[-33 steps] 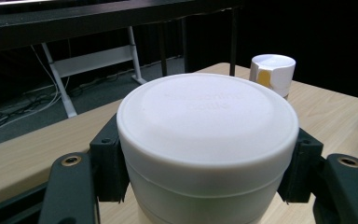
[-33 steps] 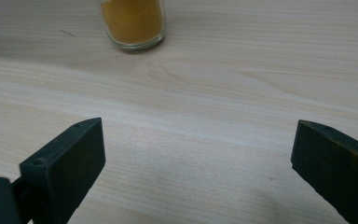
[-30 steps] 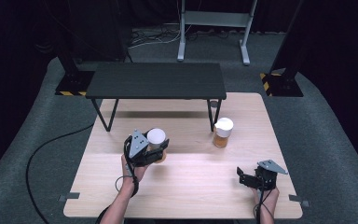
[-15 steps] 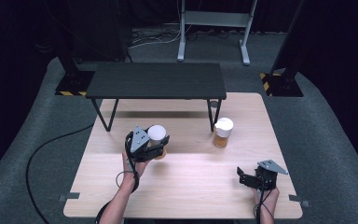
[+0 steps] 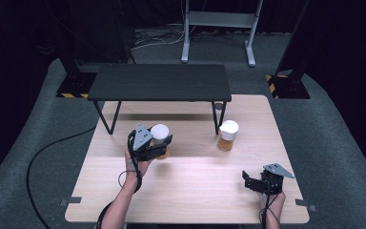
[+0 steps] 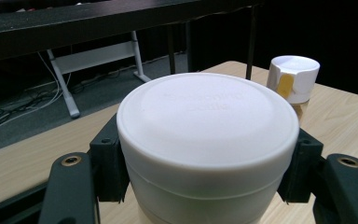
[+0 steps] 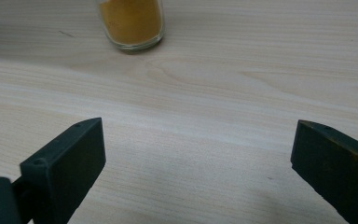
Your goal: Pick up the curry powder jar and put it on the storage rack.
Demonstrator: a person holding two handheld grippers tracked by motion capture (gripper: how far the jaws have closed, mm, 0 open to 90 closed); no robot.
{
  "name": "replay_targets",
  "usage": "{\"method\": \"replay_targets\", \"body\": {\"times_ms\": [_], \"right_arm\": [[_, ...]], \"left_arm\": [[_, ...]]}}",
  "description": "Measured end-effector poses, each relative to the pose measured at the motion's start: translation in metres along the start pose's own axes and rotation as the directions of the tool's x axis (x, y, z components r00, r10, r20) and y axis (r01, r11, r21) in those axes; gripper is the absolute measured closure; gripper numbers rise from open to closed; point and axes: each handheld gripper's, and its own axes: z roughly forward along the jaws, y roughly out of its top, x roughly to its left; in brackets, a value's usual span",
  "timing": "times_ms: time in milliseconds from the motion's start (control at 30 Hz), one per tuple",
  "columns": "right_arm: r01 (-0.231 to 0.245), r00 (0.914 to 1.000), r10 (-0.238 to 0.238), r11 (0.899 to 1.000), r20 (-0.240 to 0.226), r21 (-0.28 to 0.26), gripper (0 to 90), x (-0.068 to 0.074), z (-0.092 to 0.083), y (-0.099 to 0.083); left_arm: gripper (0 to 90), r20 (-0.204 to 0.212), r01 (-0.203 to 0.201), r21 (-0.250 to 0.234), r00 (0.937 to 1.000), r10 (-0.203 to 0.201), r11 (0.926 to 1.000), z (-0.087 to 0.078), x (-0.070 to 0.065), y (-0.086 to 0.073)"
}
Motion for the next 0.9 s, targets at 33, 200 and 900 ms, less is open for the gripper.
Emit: {"method": "replay_targets", "body": {"times_ms": [33, 200, 900], "right_arm": [[0.000, 1.0000, 0.000, 1.000, -0.001, 0.001, 2.1, 0.000, 0.000, 0.000], [0.000, 1.0000, 0.000, 1.000, -0.001, 0.002, 2.1, 0.000, 0.000, 0.000], [-0.002, 1.0000, 0.002, 1.000, -0.003, 0.001, 2.2, -0.001, 0.000, 0.000]], "left_arm": [[33.3, 0.000, 0.000, 0.001, 1.0000, 0.000, 1.0000, 0.000, 0.000, 0.000], [33.3, 0.004, 0.002, 0.004, 1.0000, -0.002, 1.0000, 0.002, 0.004, 0.004], [33.3, 0.035, -0.020, 0.001, 0.9992, 0.020, 0.9998, 0.009, 0.010, 0.023]]}}
